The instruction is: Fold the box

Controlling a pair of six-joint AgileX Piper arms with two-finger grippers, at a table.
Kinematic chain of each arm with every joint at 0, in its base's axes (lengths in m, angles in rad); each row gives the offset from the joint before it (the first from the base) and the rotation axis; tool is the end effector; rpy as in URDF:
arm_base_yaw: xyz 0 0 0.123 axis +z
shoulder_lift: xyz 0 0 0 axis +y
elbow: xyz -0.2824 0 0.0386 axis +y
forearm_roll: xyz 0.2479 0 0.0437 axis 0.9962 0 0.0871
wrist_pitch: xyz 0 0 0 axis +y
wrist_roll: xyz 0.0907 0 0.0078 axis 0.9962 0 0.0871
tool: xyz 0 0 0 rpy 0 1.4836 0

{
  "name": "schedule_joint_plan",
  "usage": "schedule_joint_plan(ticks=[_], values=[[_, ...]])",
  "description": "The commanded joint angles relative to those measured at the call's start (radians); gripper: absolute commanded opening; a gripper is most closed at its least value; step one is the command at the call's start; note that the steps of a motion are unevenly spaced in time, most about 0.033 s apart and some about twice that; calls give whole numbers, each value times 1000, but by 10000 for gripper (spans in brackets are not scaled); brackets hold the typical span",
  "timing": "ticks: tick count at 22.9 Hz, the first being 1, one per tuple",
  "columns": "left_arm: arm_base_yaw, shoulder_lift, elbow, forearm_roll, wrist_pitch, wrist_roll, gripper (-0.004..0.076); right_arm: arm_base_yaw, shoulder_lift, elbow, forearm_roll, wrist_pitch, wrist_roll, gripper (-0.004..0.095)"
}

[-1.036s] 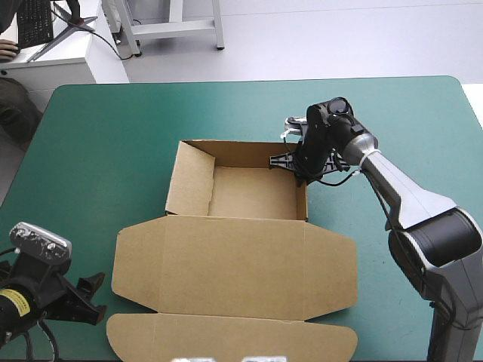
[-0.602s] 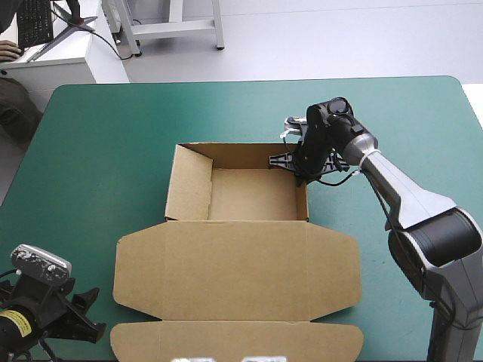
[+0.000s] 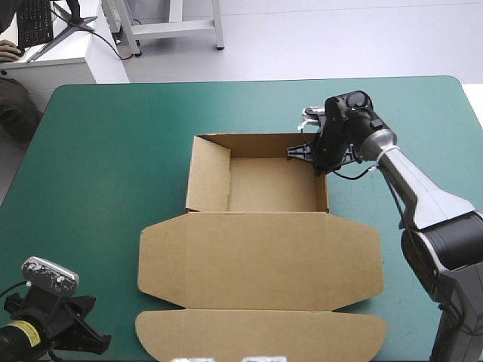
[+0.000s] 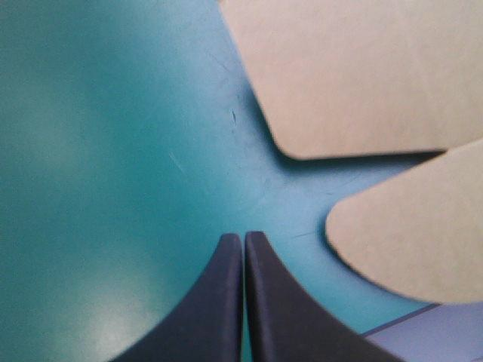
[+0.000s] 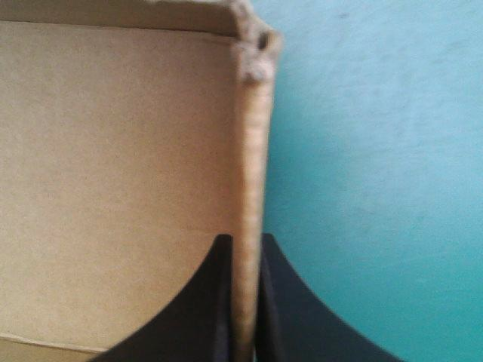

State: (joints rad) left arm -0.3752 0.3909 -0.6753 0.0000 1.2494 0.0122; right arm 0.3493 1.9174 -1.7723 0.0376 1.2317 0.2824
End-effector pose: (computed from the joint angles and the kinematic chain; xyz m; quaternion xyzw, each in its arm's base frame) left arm 0.0348 -0.0137 0.3077 0.1811 0.9230 -0.0613 0.3340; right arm 0.3832 0.1430 0.2955 -0.0294 0.9895 0.0610 0.1275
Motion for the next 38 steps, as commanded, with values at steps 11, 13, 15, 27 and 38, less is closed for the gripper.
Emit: schedule_joint_plan(ticks=[11, 13, 15, 27, 38], values=[[-2, -184, 120, 8, 16, -64, -10, -677, -168, -24, -62, 23, -201, -5], [-2, -184, 120, 8, 16, -64, -10, -749, -168, -24, -62, 23, -200, -5], [-2, -184, 120, 8, 16, -64, -10, -814, -168, -24, -58, 23, -200, -5], [-2, -184, 120, 8, 16, -64, -10, -888, -168, -24, -95, 22, -185, 433], [-2, -184, 120, 8, 16, -64, -10, -888, -372, -24, 33, 22, -234, 429]])
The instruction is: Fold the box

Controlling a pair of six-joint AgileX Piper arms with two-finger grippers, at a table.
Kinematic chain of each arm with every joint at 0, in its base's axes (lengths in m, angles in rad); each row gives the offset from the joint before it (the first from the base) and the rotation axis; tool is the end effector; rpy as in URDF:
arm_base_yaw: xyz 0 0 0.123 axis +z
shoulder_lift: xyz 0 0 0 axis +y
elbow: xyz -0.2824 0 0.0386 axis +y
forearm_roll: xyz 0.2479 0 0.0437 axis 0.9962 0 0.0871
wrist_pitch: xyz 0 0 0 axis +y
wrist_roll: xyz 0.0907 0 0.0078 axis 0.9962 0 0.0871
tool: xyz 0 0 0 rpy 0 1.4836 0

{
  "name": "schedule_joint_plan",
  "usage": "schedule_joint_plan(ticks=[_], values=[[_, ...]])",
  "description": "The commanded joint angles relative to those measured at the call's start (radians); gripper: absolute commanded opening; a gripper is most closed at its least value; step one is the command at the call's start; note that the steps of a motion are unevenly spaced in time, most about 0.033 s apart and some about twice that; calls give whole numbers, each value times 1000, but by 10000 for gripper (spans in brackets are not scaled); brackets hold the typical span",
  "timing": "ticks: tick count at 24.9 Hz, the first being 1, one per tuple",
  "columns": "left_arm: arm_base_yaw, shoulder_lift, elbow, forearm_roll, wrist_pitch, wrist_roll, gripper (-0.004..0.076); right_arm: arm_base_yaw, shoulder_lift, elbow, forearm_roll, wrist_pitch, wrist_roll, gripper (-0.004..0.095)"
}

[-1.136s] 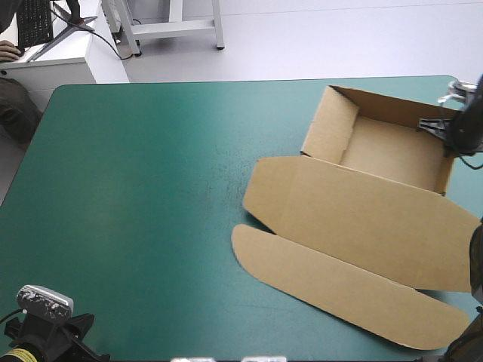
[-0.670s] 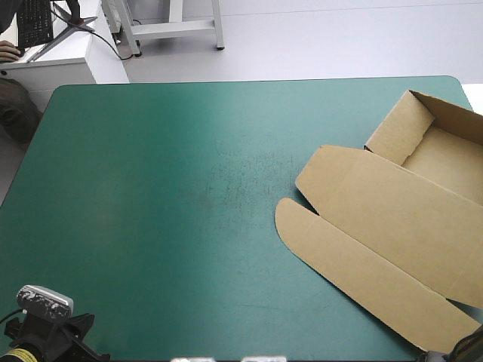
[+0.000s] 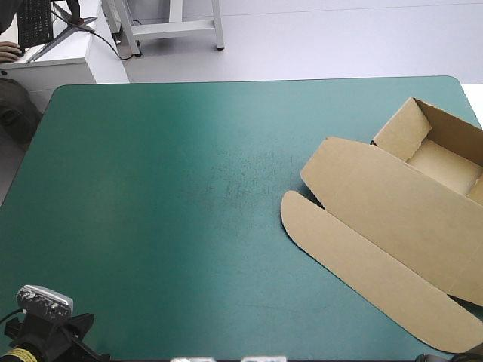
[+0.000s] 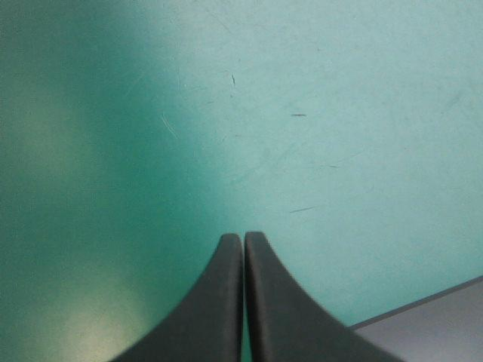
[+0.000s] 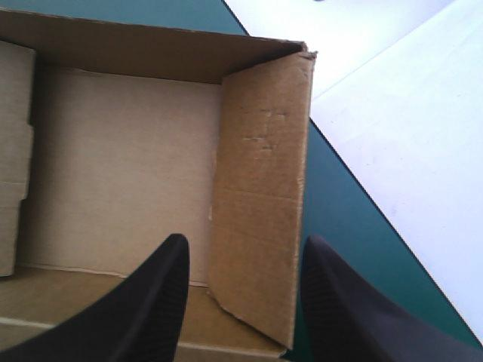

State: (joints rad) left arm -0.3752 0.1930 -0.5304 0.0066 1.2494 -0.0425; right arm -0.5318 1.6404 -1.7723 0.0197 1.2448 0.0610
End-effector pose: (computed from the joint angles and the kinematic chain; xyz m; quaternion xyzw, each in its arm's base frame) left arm 0.0108 -0.0036 0.2714 0.1540 0.9184 -0.0723 0.3572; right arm 0.2984 -0.1736 0.4001 0.2818 0.9209 -0.0532 0.2640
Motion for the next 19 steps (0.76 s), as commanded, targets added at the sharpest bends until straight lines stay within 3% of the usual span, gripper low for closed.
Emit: schedule_joint_plan(ticks=[1, 4, 9, 11, 15, 19], values=[[-2, 14, -25, 1, 16, -9, -10, -7, -129, -24, 112, 9, -24, 423], [-2, 14, -25, 1, 16, -5, -10, -7, -221, -24, 223, 9, -61, 347], [-2, 14, -25, -7, 16, -2, -10, 63, -377, 13, 237, 9, -107, 1], [-2, 14, -25, -7, 16, -2, -10, 131, -441, 79, 217, 9, -110, -6], [-2, 14, -25, -7, 16, -2, -10, 317, -603, 248, 70, 9, -108, -5], [-2, 14, -25, -7, 14, -2, -10, 407, -747, 405, 62, 9, -102, -5]])
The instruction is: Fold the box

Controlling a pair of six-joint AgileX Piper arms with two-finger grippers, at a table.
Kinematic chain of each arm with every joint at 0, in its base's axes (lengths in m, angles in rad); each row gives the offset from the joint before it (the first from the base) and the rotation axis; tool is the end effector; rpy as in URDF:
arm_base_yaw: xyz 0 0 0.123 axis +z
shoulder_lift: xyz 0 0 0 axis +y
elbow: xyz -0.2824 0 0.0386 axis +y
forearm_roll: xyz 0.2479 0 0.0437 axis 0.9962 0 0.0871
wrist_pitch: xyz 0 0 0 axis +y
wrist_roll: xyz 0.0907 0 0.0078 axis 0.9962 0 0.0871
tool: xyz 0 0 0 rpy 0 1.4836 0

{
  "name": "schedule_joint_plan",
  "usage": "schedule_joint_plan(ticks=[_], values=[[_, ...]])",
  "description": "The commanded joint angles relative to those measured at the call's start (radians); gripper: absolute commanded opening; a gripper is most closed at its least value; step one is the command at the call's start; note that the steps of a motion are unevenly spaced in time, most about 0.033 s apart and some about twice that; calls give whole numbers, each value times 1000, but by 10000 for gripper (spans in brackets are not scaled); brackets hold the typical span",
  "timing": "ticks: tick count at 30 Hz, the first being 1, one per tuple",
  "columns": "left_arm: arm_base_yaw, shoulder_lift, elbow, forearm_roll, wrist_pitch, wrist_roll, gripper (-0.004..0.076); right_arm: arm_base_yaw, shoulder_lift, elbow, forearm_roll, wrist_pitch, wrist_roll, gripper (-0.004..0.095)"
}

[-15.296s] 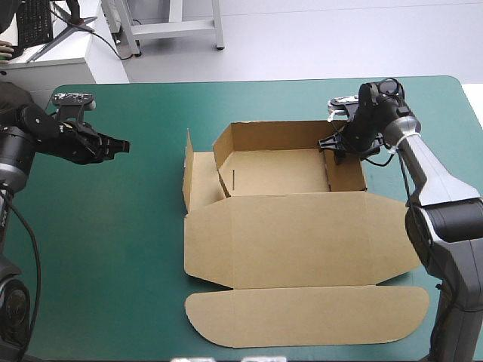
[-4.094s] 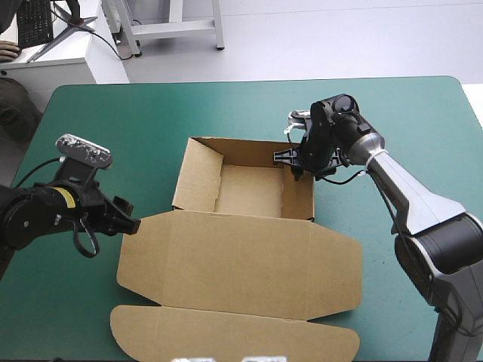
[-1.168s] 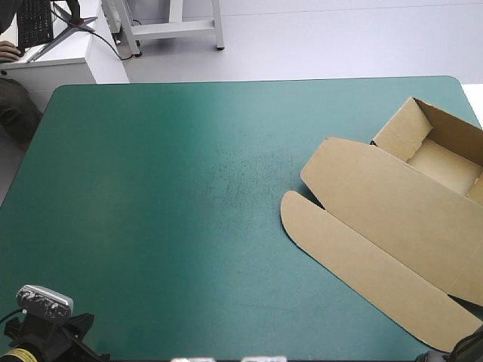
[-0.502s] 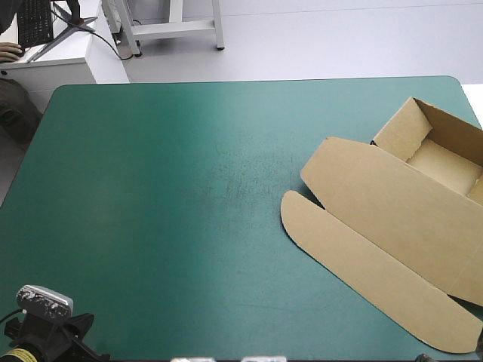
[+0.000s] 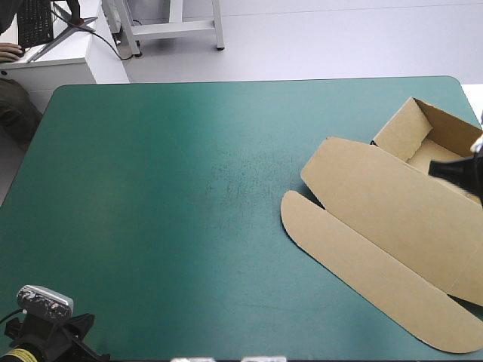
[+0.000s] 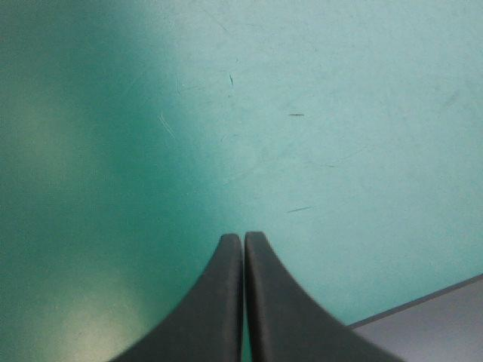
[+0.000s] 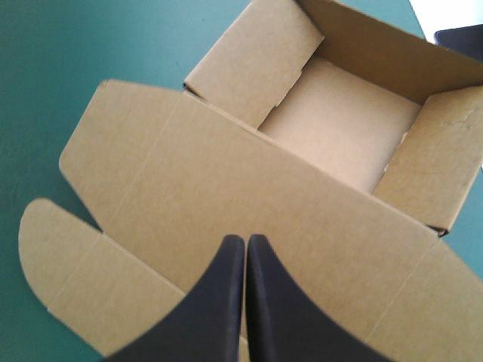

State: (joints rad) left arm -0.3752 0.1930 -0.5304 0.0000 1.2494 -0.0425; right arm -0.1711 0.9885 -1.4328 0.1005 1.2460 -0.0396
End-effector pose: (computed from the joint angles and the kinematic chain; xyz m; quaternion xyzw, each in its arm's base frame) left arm 0.0106 -0.0042 0.2714 0.1542 0.9184 -0.0756 0.3565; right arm 0.1497 -0.0171 0.4667 0.0545 0.9070 0.0061 0.4176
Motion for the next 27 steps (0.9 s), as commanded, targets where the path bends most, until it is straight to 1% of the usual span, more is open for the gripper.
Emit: schedule_joint_plan(ticks=[1, 5, 7, 11, 13, 19, 24, 27], values=[[-2, 14, -25, 0, 12, -2, -10, 57, -133, 109, -5, 8, -2, -5], [-2, 14, -25, 0, 14, -6, -10, 61, -266, 268, 74, 8, -32, -5], [-2, 14, -25, 0, 18, -6, -10, 61, -334, 358, 117, 8, -79, -5], [-2, 14, -25, 0, 20, -6, -10, 61, -456, 529, 167, 6, -201, -5], [-2, 14, -25, 0, 20, -6, -10, 61, -514, 614, 171, -3, -227, -5], [-2, 14, -25, 0, 20, -6, -10, 61, -647, 808, 171, -38, -227, -5], [-2, 14, -25, 0, 20, -6, -10, 61, -725, 889, 174, -43, -227, -5], [-2, 14, -25, 0, 20, -6, -10, 61, -747, 889, 181, -67, -227, -5]])
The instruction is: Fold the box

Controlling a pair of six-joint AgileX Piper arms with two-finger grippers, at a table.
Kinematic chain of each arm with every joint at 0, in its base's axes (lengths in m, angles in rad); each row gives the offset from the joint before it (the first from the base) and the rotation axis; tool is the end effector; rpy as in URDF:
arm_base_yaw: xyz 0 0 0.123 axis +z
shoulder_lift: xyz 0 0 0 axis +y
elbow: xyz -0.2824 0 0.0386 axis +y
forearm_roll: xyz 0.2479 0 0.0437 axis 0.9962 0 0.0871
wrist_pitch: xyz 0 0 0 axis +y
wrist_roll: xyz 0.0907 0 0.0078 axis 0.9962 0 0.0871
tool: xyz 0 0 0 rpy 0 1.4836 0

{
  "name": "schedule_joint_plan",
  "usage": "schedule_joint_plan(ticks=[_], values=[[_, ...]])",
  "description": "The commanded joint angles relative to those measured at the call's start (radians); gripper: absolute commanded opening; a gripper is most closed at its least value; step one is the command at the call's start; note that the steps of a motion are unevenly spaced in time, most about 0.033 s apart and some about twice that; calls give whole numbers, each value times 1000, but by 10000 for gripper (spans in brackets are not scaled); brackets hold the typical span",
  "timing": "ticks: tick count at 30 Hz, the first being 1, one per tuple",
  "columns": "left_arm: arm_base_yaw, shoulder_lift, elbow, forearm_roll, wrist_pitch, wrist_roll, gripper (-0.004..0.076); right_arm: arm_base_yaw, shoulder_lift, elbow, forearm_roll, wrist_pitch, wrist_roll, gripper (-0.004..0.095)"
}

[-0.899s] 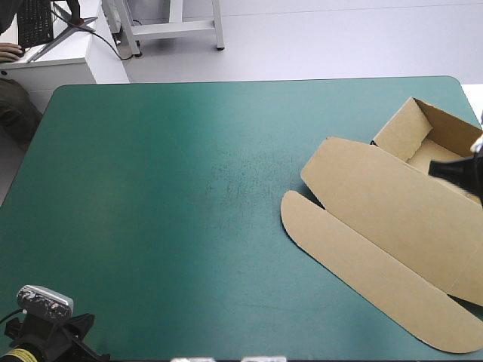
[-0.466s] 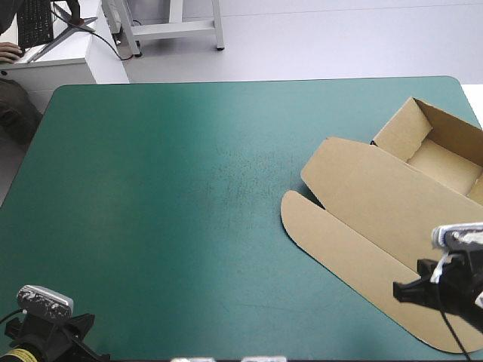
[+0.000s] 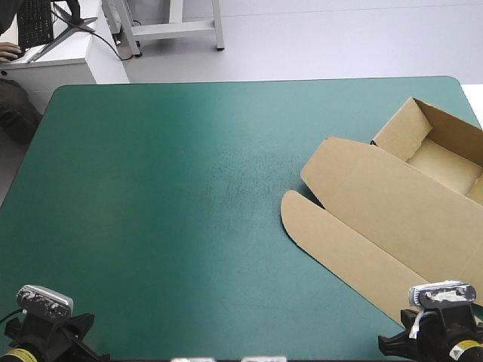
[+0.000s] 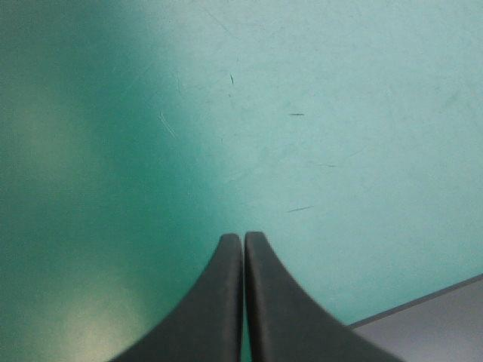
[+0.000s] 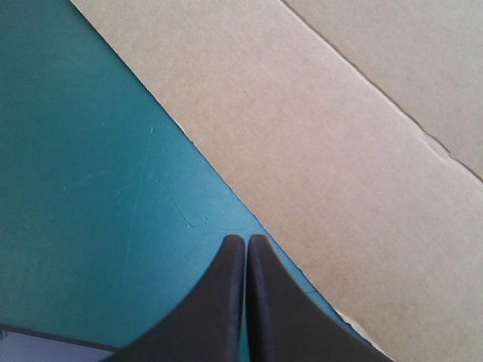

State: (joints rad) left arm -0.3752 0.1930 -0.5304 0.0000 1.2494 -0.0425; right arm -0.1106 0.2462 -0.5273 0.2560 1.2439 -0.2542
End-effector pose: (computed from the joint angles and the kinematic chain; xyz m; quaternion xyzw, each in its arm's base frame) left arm 0.0106 -0.0042 0.2714 0.1542 0.9184 -0.0756 0.3565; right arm 0.0211 0.0196 0.2727 -0.0695 0.9299 0.0642 0.3554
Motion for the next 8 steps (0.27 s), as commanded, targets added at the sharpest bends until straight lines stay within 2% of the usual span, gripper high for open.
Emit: schedule_joint_plan(ticks=[1, 8], values=[[-2, 14, -25, 0, 20, -6, -10, 0, -10, -16, 30, -69, -12, -5], [-2, 14, -25, 0, 20, -6, -10, 0, -14, -16, 37, -68, -12, -5]])
